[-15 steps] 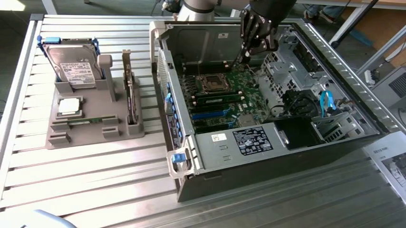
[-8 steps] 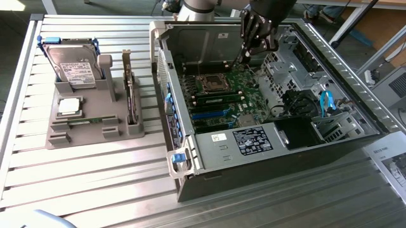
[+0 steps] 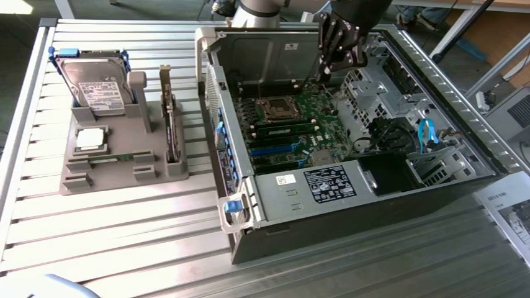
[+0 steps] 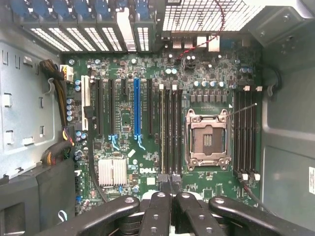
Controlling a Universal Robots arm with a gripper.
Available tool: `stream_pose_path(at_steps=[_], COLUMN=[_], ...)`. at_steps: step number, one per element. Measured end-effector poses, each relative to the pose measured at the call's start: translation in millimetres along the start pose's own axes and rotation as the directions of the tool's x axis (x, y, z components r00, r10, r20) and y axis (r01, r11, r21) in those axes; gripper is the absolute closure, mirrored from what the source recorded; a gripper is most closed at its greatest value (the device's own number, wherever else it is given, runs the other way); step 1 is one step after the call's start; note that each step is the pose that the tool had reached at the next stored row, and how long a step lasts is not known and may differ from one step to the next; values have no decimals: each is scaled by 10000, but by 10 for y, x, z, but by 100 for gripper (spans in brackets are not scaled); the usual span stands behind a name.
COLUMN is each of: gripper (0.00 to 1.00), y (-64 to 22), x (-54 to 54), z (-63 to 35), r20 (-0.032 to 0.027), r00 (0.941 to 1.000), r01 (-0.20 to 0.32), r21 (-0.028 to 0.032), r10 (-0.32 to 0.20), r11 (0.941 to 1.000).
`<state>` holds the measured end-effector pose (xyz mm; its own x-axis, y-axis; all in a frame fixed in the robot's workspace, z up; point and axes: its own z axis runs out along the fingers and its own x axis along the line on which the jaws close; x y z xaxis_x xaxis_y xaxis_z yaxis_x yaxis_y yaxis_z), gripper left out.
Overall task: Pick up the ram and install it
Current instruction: 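Press down the ram until it locks into place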
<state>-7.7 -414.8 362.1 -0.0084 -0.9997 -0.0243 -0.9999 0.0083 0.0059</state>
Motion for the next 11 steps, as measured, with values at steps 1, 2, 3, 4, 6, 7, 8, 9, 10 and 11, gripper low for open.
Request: stream_pose_path(at_steps=[1,2,3,4,6,7,8,9,10,11], gripper=[90,90,90,90,90,90,90,90,90,90], y=[-9,-19,-28,-37,-53,-62,-69,-77,-86,-96], x=[0,0,0,0,0,-1,-1,-1,-1,-1], z=[0,0,0,0,0,0,0,0,0,-1], r20=[-2,-2,-4,-6,-8,-9,-11,-12,-14,-16], r00=[10000,10000,10000,10000,10000,10000,10000,10000,10000,10000], r01=[0,-1,-1,0,0,0,0,-1,-1,-1], r21=[0,0,-1,-1,-1,-1,-2,-2,-2,-3], r10=[0,1,1,0,0,0,0,1,1,1], r11=[10000,10000,10000,10000,10000,10000,10000,10000,10000,10000])
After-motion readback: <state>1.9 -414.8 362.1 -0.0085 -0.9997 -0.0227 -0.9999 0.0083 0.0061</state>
